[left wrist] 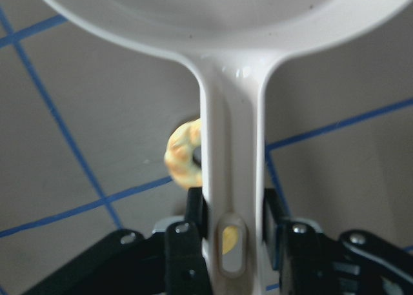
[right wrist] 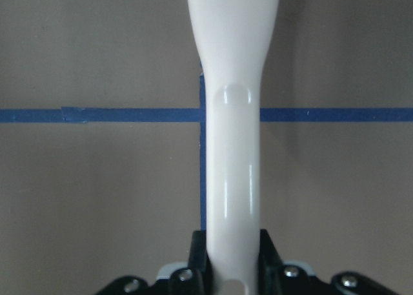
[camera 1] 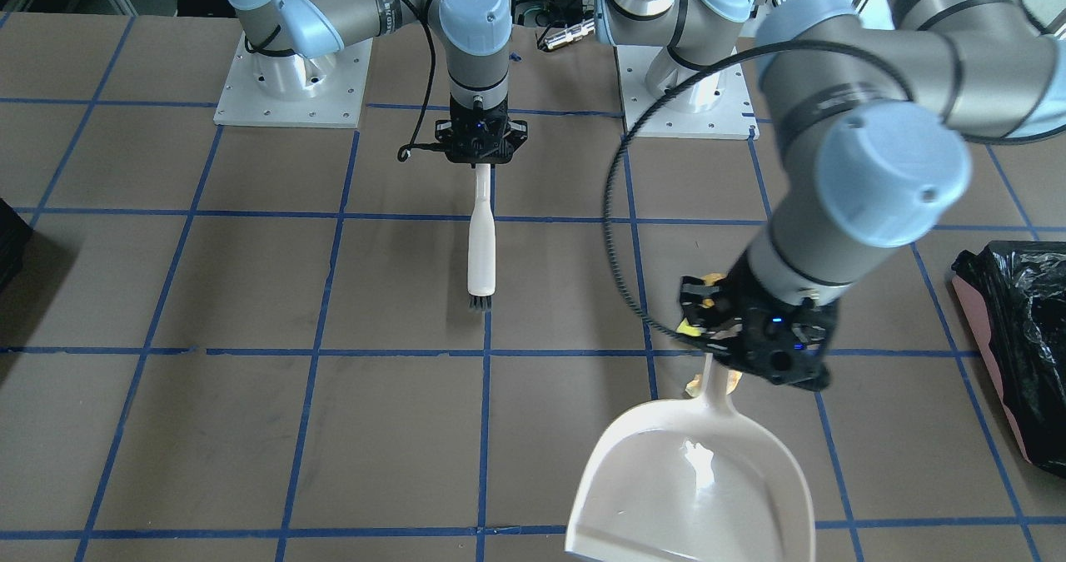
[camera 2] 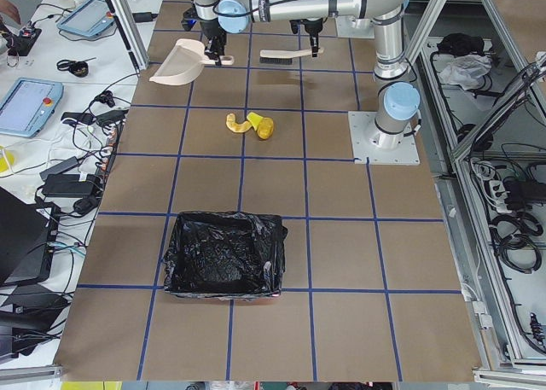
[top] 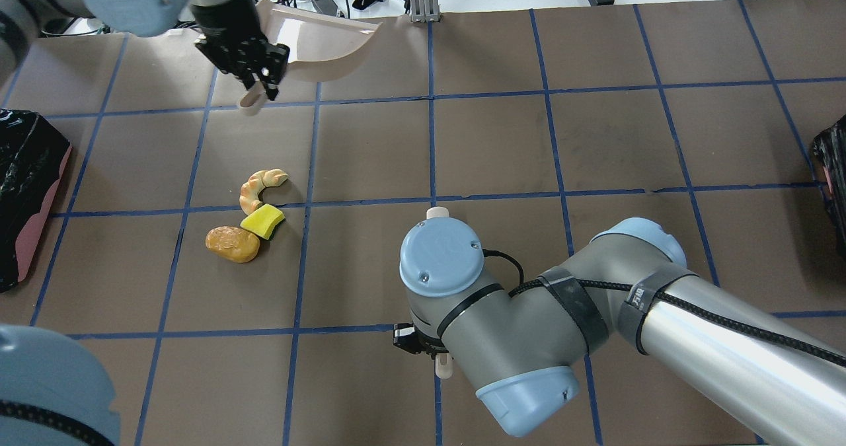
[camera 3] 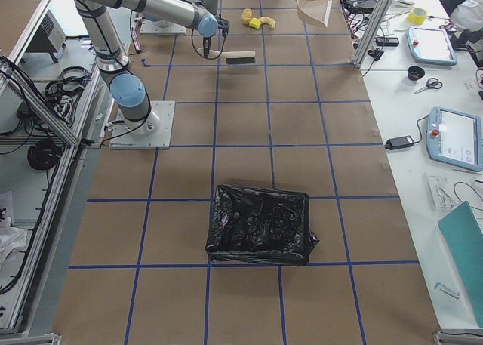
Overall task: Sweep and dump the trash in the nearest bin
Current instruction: 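Lift the dustpan with the left gripper and set it beside the trash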
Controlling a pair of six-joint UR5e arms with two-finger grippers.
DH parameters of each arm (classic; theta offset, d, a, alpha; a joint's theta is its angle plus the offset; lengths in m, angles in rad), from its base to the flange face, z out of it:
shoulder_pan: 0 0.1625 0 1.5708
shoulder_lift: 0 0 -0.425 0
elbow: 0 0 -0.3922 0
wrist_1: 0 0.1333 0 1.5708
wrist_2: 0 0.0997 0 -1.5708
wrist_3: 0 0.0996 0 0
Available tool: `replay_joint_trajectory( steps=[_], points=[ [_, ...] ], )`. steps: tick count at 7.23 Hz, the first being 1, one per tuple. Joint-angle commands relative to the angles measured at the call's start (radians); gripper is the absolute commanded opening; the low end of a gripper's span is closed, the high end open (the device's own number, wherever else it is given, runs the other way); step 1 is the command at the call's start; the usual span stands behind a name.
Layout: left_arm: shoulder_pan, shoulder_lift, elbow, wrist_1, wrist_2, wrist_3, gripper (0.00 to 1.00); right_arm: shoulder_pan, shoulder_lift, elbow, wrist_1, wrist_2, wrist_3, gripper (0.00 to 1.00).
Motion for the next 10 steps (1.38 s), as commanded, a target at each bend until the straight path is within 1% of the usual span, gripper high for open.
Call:
replay_joint_trajectory(
  steps=[1,2,3,5,6,7,8,9,10],
  points=[
    [0.215,0.043,-0.001,-0.048,0.078,0.457,0.0,0.037,-0.008,-0.008,-0.025,-0.001,0.163,0.0],
    [0.3,0.038,-0.009,-0.036,0.098,0.68,0.0,0.059,-0.002,-0.03,-0.029,-0.006,0.249,0.0],
    [0.39,0.04,-0.035,-0.026,0.102,0.792,0.0,0.073,0.004,-0.051,-0.034,-0.007,0.343,0.0],
    [0.55,0.022,-0.128,0.139,0.101,1.167,0.0,0.08,0.033,-0.094,-0.034,0.0,0.502,0.0],
    [0.578,0.012,-0.179,0.237,0.11,1.356,0.0,0.109,0.088,-0.173,-0.033,0.002,0.579,0.0],
    [0.589,0.014,-0.21,0.27,0.11,1.475,0.0,0.14,0.18,-0.277,0.004,0.005,0.659,0.0],
    [0.589,0.014,-0.219,0.272,0.105,1.611,0.0,0.154,0.24,-0.366,0.068,0.005,0.713,0.0],
    [0.589,0.008,-0.219,0.278,0.107,1.752,0.0,0.154,0.273,-0.436,0.135,0.007,0.744,0.0],
    [0.589,-0.003,-0.222,0.286,0.107,1.8,0.0,0.154,0.3,-0.48,0.139,0.013,0.826,0.0]
  ],
)
